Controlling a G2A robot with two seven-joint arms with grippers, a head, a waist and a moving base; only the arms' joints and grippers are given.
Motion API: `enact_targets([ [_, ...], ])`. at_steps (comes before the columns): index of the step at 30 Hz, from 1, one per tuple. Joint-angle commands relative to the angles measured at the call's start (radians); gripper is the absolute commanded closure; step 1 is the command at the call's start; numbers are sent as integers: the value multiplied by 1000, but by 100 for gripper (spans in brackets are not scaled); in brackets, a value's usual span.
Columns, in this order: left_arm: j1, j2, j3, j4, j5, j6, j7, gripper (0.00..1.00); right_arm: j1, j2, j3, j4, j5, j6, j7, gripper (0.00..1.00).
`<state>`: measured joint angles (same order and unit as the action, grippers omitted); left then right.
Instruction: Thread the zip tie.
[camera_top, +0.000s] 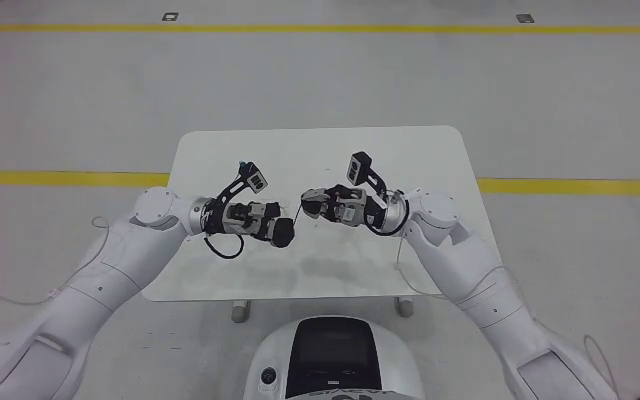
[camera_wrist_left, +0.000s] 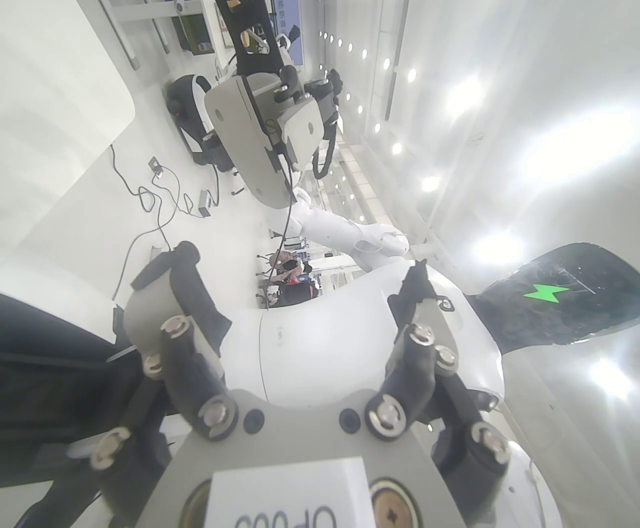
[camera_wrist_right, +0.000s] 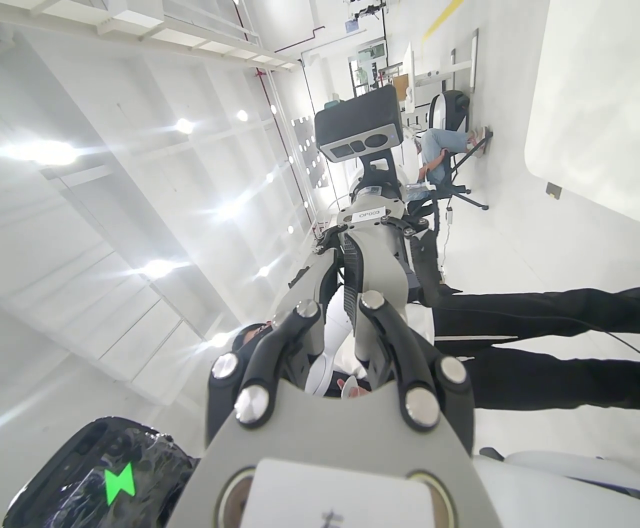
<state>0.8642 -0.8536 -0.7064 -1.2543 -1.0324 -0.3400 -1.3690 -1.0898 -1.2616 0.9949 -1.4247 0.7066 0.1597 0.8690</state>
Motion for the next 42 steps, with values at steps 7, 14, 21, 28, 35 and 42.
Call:
enact_targets([
  [7,116,-27,-139,-26,-55,0,108,0,-97,5,55,-93,-16,-118,-173,100],
  [14,140,-38,-163,-27,-52,0,113,0,-117,5,60,-114,-53,-150,-229,100],
  [21,157,-43,-152,-31,-22,5,172,0,-145,-1,64,-132,-42,-213,-309,100],
  [28,188,-77,-188,-39,4,0,298,0,-196,-25,11,-132,-123,-350,-539,100],
  [35,194,-85,-200,-45,6,0,309,0,-195,-29,-4,-123,-186,-365,-582,100],
  [42,225,-95,-214,-75,14,0,361,0,-209,-33,-6,-150,-241,-360,-637,100],
])
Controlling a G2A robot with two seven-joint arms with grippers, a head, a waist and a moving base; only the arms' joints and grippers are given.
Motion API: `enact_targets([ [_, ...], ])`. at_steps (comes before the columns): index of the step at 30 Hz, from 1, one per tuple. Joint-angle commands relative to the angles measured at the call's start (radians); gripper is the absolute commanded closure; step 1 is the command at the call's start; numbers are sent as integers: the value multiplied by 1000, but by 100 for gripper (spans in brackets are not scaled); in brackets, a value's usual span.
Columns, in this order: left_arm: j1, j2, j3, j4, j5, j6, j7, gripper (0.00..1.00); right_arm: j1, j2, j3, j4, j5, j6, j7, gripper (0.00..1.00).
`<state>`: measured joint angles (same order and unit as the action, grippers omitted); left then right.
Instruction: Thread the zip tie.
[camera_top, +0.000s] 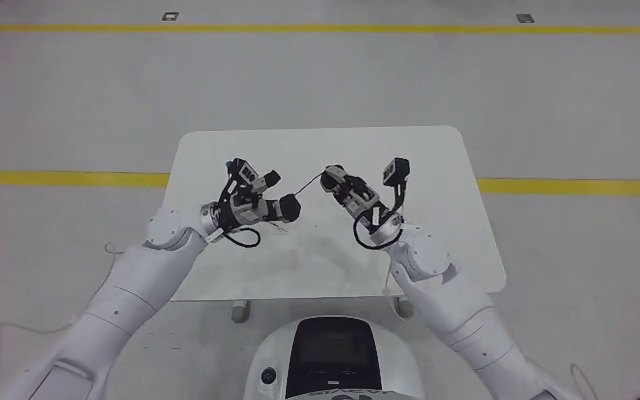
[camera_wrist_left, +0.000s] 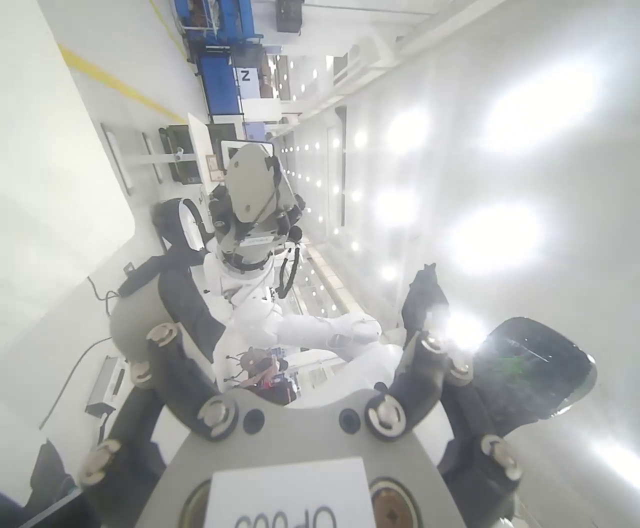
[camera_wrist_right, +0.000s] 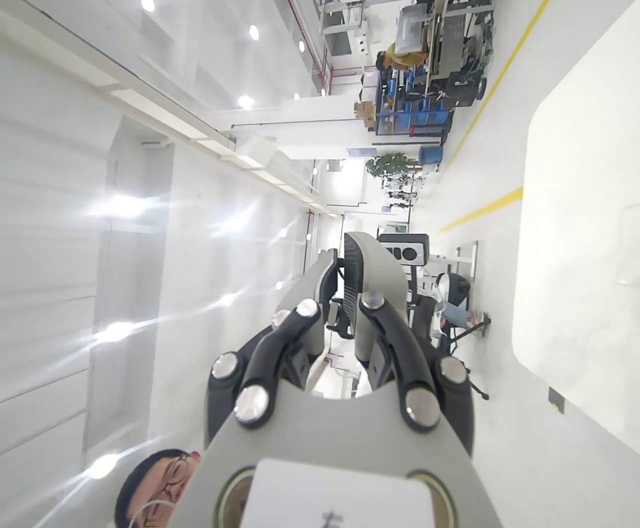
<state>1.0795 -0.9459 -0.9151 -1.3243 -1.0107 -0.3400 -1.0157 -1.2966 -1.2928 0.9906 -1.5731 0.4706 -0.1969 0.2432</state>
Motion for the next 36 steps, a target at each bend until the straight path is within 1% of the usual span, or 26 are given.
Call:
enact_targets([
  [1,14,-7,-11,-10,2,0,21,0,-6,-3,-5,-3,-13,-7,-27,100],
  [3,32,-19,-22,-26,1,0,45,0,-13,-10,-21,-2,-16,-13,-51,100],
  [5,43,-33,-34,-29,-2,0,70,0,-14,-15,-38,7,-38,-3,-72,100],
  [6,45,-42,-39,-28,30,0,79,0,-10,-16,-40,9,-65,-5,-92,100],
  [12,45,-42,-39,-28,30,0,79,0,-13,-16,-39,6,-68,1,-93,100],
  [14,48,-42,-45,-39,72,0,113,0,-20,-17,-33,-5,-47,23,-81,100],
  [17,63,-45,-63,-54,86,0,112,0,-30,-20,-28,-15,1,76,-71,100],
  [18,65,-45,-66,-51,102,0,110,0,-30,-20,-26,-15,-4,80,-75,100],
  [25,65,-45,-66,-51,102,0,110,0,-36,-21,-24,-22,1,81,-82,100],
  [27,72,-47,-72,-66,112,0,137,0,-40,-23,-20,-28,22,99,-83,100],
  [30,84,-48,-94,-76,143,0,151,0,-45,-28,-13,-30,67,112,-87,100],
  [36,104,-57,-115,-86,146,0,125,0,-52,-37,-11,-33,137,125,-83,100],
])
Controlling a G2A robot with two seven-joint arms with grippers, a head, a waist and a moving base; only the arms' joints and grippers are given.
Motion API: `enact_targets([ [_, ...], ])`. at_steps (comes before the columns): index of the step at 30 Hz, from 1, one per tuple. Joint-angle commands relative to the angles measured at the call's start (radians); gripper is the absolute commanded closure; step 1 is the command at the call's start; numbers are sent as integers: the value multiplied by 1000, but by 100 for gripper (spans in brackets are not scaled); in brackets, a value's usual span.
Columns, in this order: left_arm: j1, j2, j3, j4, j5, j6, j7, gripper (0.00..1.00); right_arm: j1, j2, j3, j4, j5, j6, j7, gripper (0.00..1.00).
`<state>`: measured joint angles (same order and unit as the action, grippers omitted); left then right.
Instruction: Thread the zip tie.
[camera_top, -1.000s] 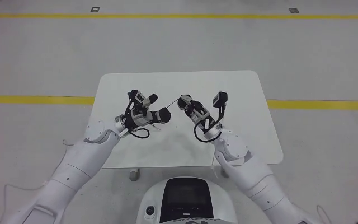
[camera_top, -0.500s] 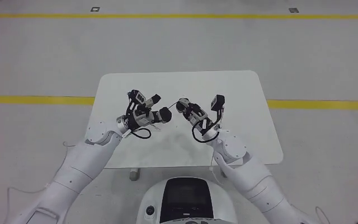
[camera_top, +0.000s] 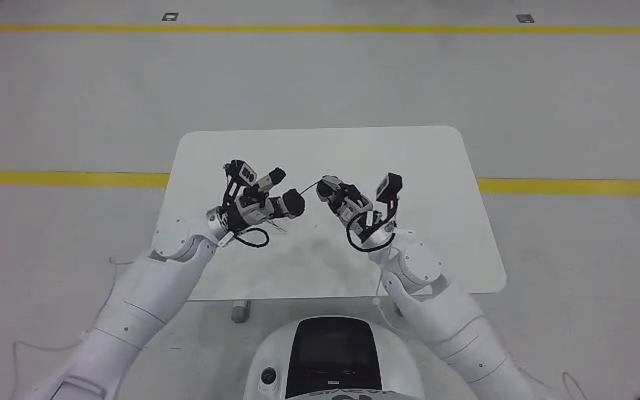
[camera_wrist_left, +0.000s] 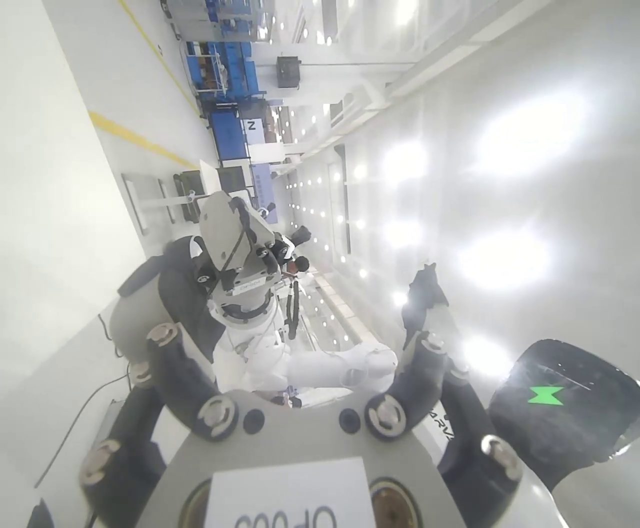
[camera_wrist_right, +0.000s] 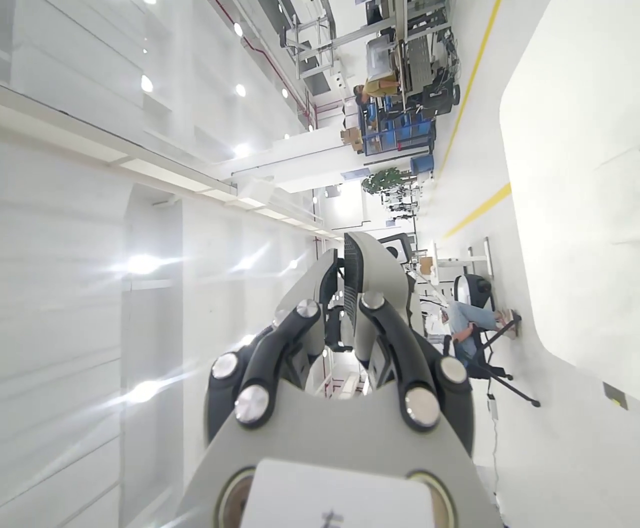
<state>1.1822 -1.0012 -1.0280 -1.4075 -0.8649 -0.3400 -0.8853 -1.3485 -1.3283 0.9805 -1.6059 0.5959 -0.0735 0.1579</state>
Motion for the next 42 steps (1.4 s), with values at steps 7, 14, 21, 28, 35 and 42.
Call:
enact_targets([
  [7,1,-3,-2,-4,7,0,-11,0,0,-3,-1,0,19,3,3,100],
  [14,18,-2,-15,-4,25,4,6,0,-27,-13,16,-25,180,8,43,100],
  [21,21,-7,-14,-8,5,0,-28,0,-28,-18,12,-24,173,29,27,100],
  [28,28,-9,-13,-18,14,6,-4,0,-32,-17,13,-31,143,32,19,100],
  [35,34,-11,-17,-24,14,14,-5,0,-38,-18,11,-38,95,46,5,100],
  [42,38,-12,-18,-37,28,24,19,0,-41,-15,15,-48,29,57,2,100],
])
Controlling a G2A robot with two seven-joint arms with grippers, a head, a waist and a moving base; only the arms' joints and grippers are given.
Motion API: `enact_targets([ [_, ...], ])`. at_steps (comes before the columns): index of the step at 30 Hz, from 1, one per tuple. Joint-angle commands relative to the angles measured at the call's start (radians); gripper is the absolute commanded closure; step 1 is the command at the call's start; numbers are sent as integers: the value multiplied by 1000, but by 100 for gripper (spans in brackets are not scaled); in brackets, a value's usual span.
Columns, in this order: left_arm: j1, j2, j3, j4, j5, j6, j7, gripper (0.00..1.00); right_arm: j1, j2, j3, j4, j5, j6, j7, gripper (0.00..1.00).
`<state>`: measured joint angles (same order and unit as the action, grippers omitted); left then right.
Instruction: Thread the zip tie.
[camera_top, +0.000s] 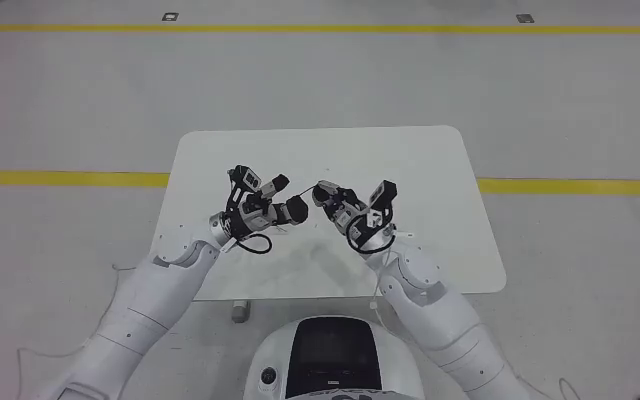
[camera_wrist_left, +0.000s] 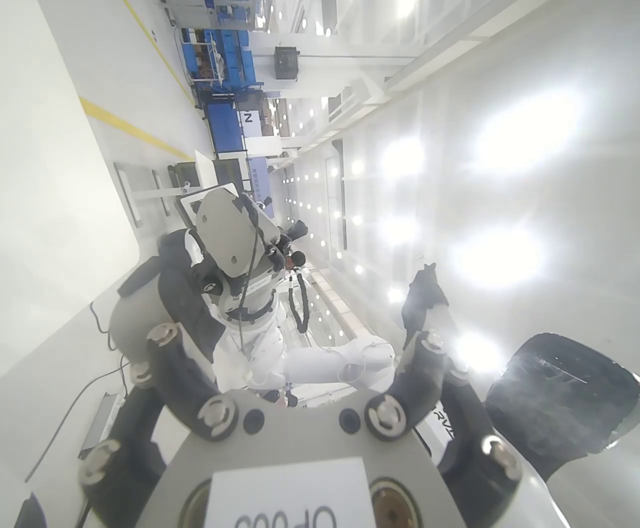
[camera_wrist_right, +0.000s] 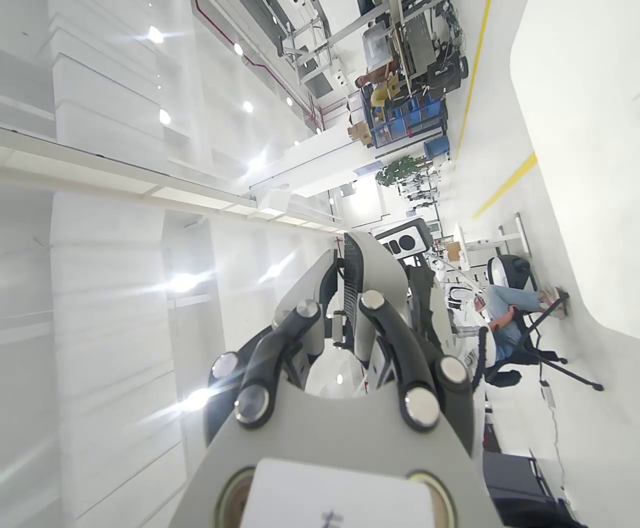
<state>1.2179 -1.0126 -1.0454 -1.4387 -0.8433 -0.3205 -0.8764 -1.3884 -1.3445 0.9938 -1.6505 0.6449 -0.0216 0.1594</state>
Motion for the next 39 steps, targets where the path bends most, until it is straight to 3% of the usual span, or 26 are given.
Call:
enact_targets([
  [1,3,0,-3,-8,8,6,12,0,-2,2,5,-7,-31,8,0,100],
  [18,19,-4,-26,-31,36,27,17,0,-27,14,28,-43,-259,103,-21,100],
  [21,22,-4,-28,-35,46,34,22,18,-30,15,29,-46,-281,106,-23,100],
  [22,23,-4,-29,-35,48,36,23,20,-31,15,29,-47,-291,107,-24,100],
  [23,23,-4,-29,-34,54,40,23,29,-32,15,29,-49,-299,109,-26,100],
  [27,26,-6,-30,-36,64,46,25,39,-39,17,30,-57,-338,116,-23,100],
  [29,27,-6,-31,-35,66,49,25,51,-42,18,31,-60,-356,118,-21,100],
  [39,34,-9,-32,-33,78,63,26,52,-61,20,40,-84,-404,86,4,100],
])
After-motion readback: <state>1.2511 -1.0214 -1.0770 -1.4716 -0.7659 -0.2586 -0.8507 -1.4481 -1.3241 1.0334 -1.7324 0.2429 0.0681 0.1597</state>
